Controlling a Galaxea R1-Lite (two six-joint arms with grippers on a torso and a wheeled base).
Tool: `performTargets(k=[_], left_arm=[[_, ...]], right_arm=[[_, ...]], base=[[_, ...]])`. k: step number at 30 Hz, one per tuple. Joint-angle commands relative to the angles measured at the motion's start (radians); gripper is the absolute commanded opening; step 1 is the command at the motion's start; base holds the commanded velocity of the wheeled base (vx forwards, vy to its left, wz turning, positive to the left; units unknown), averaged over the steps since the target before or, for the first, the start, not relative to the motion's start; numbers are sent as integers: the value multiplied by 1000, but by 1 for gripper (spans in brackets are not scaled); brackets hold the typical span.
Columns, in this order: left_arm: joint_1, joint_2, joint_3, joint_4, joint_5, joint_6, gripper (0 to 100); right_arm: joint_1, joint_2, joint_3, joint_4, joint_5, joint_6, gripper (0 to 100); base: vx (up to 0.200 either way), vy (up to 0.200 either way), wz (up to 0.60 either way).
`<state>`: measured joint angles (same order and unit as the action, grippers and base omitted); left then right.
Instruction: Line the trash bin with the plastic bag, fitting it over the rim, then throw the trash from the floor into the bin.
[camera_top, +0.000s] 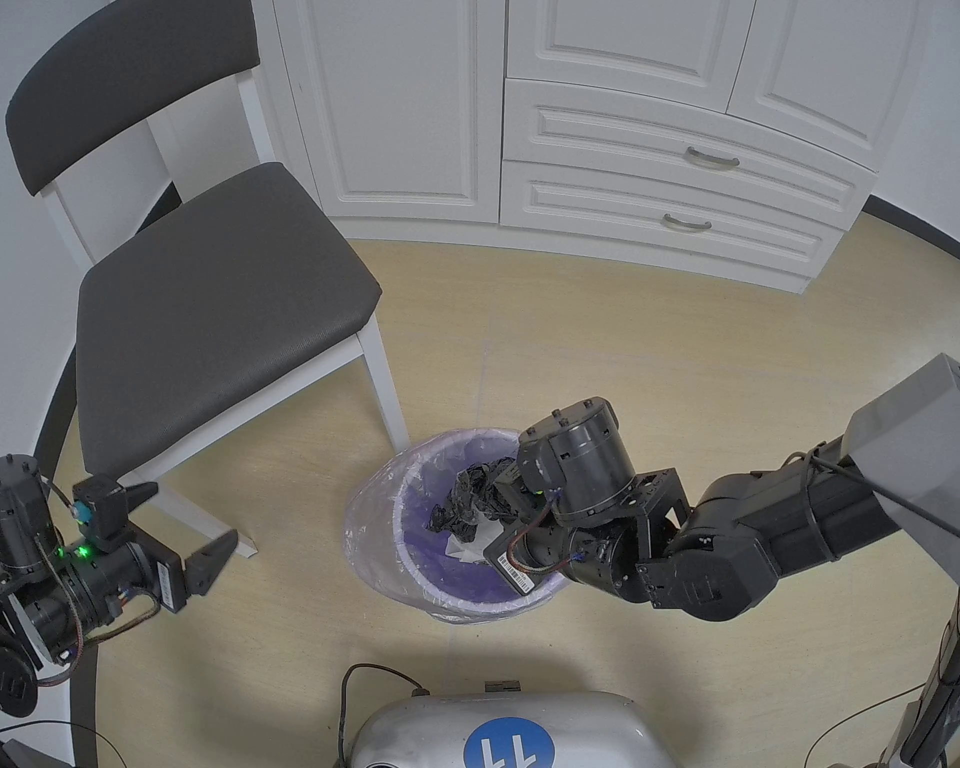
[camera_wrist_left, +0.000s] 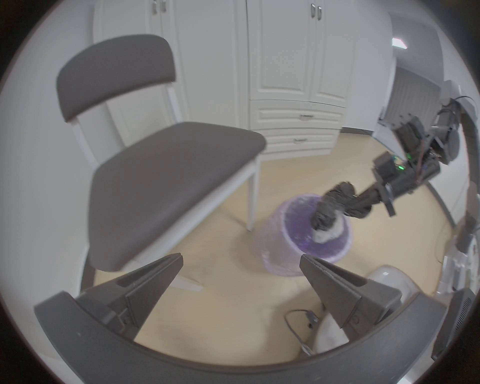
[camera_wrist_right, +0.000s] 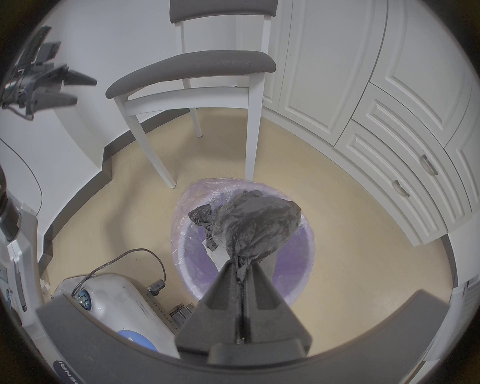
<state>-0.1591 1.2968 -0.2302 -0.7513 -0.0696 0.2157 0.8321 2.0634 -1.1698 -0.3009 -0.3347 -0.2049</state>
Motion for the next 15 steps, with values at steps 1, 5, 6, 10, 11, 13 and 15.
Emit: performTargets(k=[1,5,6,10,11,13,15], left_arm=[[-37,95,54,6,-101,-6,100],[-63,225,57,-10,-150,-12,100],[-62,297,54,-31,-150,-12,100],[-57,516,51,-189,-150,-91,100],[-60,581,48,-249,-150,-116,100],[-62,610,45,-273,-150,-125,100],[-63,849,-1,-508,-145,-167,100]], right_arm=[[1,7,-5,-1,0,2,0],[1,4,1,-1,0,5,0],[1,1,7,-1,0,5,0],[-1,1,4,-3,0,7,0],[1,-2,5,-3,-1,9,0],[2,-6,9,-3,-1,7,0],[2,-51,15,-1,0,5,0]], base=[[0,0,0],[0,0,0],[0,0,0],[0,0,0],[0,0,0],[0,0,0],[0,0,0]])
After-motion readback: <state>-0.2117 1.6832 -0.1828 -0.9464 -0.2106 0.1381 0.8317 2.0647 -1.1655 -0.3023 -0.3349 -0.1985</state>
